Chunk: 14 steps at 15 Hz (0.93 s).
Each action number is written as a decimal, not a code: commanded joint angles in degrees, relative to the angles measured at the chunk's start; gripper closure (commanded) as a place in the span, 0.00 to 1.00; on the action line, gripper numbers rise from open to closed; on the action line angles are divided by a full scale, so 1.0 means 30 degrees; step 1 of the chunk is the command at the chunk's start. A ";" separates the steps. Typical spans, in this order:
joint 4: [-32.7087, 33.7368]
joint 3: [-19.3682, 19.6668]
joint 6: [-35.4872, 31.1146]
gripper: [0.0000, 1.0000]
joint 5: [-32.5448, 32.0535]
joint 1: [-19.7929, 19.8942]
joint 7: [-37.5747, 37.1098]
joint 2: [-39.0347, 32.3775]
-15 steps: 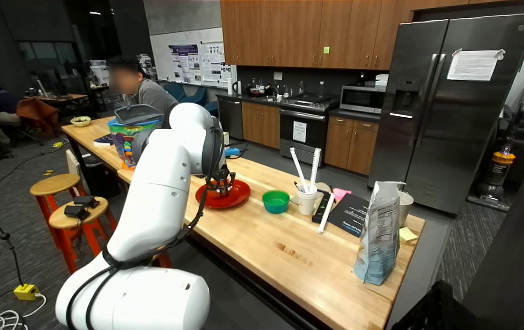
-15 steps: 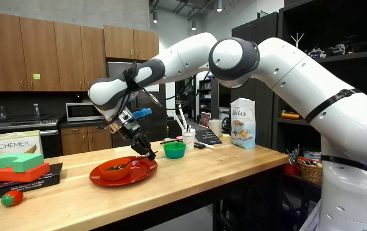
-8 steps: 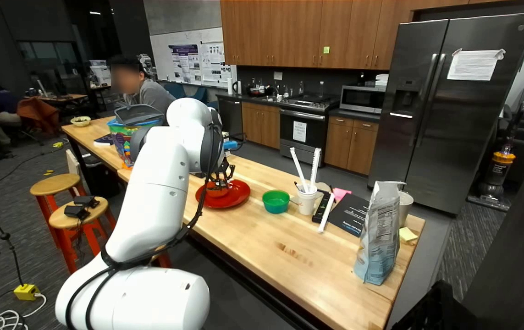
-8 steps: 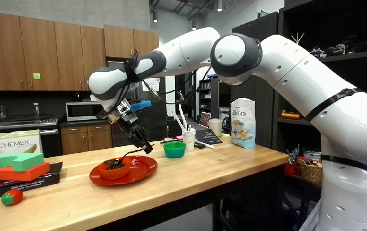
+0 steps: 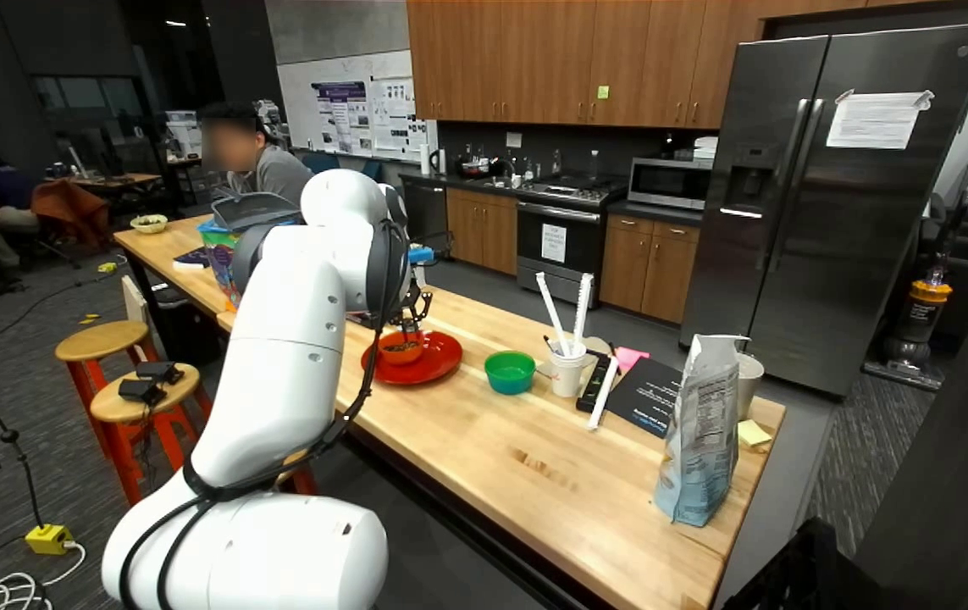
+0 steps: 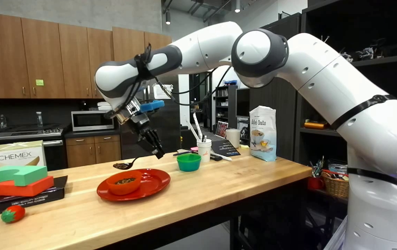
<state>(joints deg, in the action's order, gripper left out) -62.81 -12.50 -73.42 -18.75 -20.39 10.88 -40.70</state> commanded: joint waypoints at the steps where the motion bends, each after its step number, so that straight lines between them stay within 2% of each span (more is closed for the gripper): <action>1: -0.0800 -0.0119 0.0267 0.94 0.0549 0.0150 -0.0644 0.0899; 14: -0.1716 -0.0401 0.0003 0.94 0.1034 0.0284 -0.1255 0.1348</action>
<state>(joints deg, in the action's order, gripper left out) -64.80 -13.23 -72.73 -17.33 -20.40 8.05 -39.17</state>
